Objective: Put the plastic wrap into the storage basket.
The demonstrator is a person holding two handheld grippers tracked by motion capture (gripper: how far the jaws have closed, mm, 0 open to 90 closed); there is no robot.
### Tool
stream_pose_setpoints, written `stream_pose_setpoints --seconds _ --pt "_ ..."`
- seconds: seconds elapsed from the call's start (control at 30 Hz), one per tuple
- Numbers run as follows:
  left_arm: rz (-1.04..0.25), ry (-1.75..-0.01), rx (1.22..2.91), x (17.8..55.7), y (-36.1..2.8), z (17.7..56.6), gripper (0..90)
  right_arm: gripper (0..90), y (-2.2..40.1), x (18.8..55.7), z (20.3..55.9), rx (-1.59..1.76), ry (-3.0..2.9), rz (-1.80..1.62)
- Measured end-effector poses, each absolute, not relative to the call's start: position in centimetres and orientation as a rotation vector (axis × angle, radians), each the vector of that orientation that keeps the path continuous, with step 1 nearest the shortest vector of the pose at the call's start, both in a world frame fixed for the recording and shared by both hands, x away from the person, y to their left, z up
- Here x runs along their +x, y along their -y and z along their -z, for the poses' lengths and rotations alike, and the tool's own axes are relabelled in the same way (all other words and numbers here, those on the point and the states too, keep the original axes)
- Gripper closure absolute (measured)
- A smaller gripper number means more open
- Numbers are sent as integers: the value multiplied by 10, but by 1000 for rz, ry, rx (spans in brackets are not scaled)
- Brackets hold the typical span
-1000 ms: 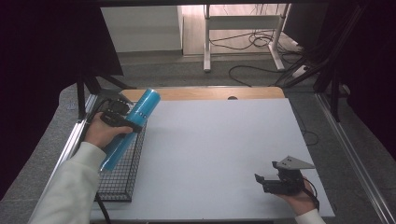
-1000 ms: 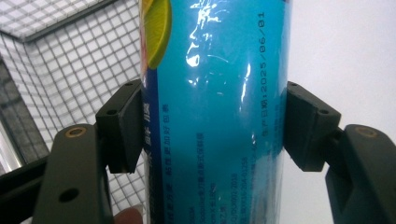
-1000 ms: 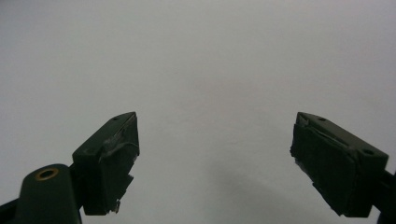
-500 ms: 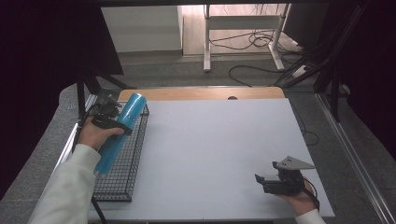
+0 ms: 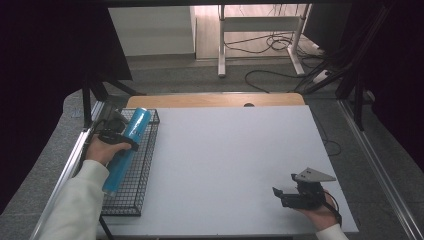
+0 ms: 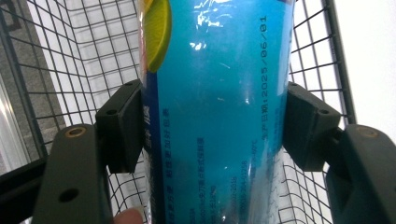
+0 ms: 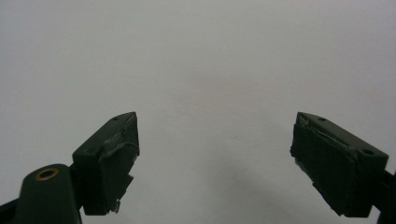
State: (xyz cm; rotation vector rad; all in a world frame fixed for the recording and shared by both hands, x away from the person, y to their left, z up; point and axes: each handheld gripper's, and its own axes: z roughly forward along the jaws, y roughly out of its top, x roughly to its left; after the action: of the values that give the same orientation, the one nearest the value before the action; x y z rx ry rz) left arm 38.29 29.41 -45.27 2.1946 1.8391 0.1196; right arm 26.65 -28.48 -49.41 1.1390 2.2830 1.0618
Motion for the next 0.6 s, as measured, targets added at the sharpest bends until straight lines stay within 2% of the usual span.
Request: stream_pose_setpoints --seconds 0.6 --pt "-134 -1907 2251 385 -287 481 317 160 285 266 496 1132 -2288 -1047"
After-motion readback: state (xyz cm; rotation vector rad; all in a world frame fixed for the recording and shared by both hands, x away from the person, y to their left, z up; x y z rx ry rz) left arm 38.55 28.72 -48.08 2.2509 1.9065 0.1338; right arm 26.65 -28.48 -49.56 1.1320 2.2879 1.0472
